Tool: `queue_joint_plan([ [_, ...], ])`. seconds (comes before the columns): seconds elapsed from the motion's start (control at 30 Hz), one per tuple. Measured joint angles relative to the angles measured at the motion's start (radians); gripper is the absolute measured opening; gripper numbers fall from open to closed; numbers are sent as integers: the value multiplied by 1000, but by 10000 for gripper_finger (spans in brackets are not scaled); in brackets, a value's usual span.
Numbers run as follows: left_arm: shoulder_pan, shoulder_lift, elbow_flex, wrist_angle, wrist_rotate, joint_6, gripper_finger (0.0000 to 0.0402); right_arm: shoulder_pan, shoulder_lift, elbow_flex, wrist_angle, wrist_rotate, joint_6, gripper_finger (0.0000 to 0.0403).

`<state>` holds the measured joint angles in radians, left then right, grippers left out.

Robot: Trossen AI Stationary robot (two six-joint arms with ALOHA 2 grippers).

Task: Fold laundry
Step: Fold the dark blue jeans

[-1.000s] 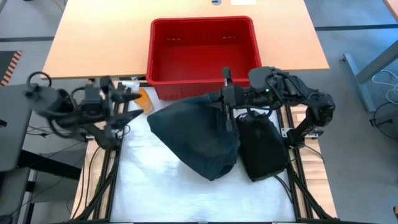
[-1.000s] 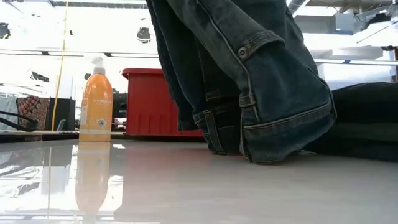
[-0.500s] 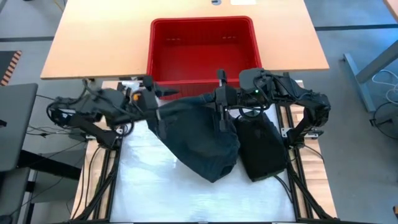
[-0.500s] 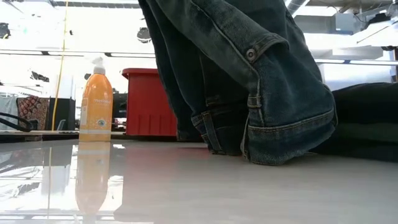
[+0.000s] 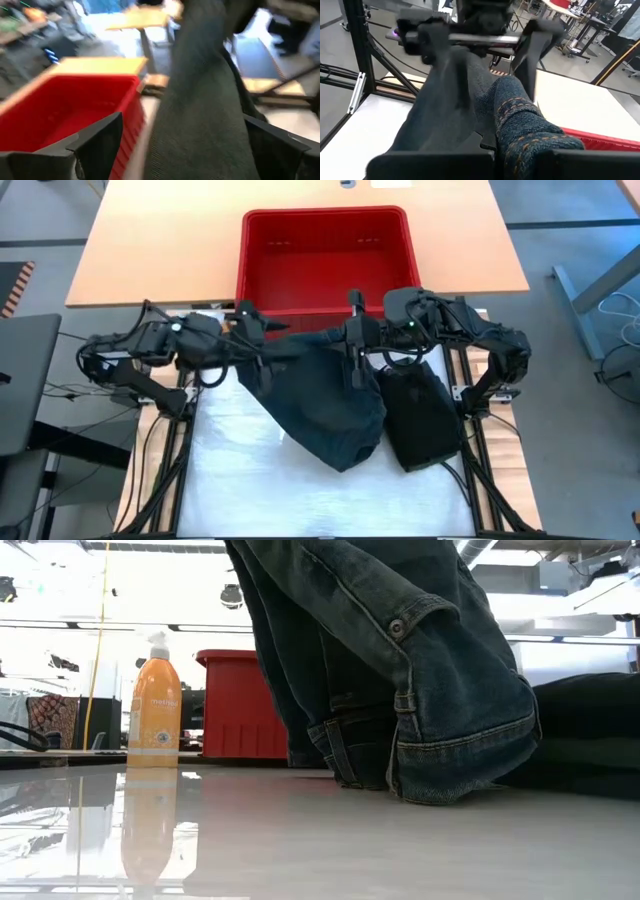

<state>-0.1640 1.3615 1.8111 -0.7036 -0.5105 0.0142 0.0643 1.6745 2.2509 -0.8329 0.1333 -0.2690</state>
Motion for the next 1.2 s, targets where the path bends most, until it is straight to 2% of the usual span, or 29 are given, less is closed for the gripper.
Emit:
queue_joint_plan([
  [0.13,28,24,0,-69,88,-58,355,0,0,-1,2,-1,2,26],
  [0.3,46,58,0,-101,84,-43,352,5,0,-1,3,-23,14,27],
  [0.4,44,65,0,-96,41,-8,324,7,0,-1,1,-24,15,27],
  [0.5,38,65,0,-101,40,-2,256,7,0,-1,3,-25,18,27],
  [0.6,38,64,0,-101,43,2,150,7,-1,-1,3,-27,17,27],
  [0.67,35,64,0,-101,55,4,63,7,-1,-1,3,-26,17,32],
  [0.7,35,63,0,-101,63,-6,33,7,-1,-1,1,-26,18,38],
  [0.73,35,60,0,-101,67,-21,22,7,-1,-1,0,-27,23,45],
  [0.9,26,57,0,-105,86,-19,9,5,-11,0,-20,-26,25,104],
  [1.0,25,57,-1,-113,86,-20,9,1,-25,3,-66,16,22,150],
  [1.13,25,57,-1,-131,70,-26,8,-14,-53,32,-279,47,9,206],
  [1.2,23,52,-1,-135,54,-34,8,-17,-78,35,-382,48,73,224],
])
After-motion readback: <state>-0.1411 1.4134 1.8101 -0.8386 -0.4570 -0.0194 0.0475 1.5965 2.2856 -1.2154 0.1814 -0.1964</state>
